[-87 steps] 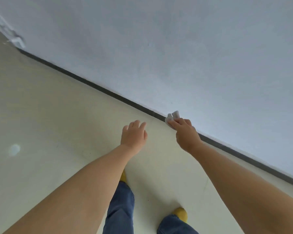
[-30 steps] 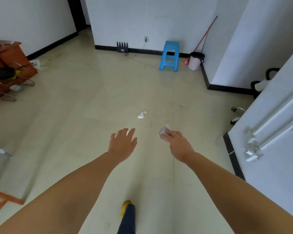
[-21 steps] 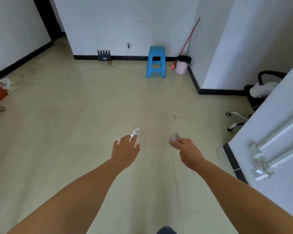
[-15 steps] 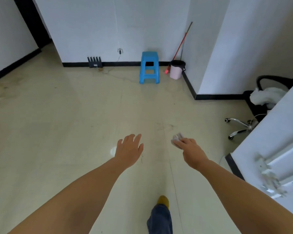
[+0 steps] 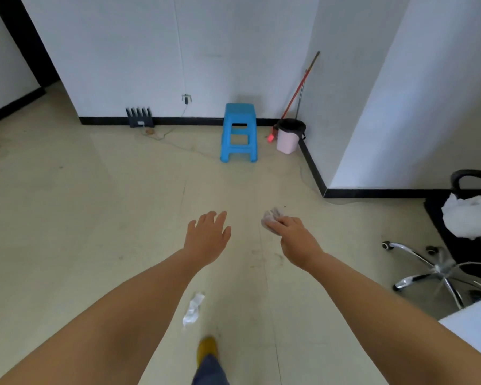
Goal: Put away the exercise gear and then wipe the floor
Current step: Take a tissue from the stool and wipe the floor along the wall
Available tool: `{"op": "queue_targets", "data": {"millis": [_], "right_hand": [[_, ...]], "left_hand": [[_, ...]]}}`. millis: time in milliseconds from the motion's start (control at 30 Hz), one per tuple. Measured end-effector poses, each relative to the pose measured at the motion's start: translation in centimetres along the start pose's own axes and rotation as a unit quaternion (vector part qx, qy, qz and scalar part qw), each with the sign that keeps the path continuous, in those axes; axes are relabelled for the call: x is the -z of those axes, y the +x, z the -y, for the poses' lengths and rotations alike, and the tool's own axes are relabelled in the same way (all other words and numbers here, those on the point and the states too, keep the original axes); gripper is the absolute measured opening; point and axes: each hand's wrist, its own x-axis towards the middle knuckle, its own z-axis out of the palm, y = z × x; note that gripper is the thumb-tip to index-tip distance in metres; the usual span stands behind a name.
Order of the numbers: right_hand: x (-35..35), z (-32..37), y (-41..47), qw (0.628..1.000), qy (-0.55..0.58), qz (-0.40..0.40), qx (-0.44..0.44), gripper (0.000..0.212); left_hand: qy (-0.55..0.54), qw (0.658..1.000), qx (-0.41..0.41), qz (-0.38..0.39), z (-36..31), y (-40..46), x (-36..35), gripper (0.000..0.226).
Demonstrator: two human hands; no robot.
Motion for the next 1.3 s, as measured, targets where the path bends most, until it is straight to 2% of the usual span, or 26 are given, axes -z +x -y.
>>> {"op": "queue_targets", "data": {"millis": [367,633,1000,1300], "right_hand": [[-1.0,-9.1,28.6,0.998,0.029,-0.024,-0.04,0.07],[0.0,-20.2,43.8,0.996,0.021,-0.036,-0.076,0.069],[3.2,-34.0,70.2,1.0,0.017,-0.013,-0.016,0.064],[1.2,-41.5,90.3,0.999,0.03,0.018,-0.004,0.065]], "left_hand": [[-0.041,0.998,0.001,0.042,7.1,30.5,0.3,0.049],[-0.039,0.997,-0.037,0.063,5.8,50.4,-2.4,0.049],[-0.054,0.997,0.025,0.042,4.1,77.4,-2.9,0.048],[-0.057,0.994,0.071,0.067,9.1,95.9,-6.1,0.049]]}}
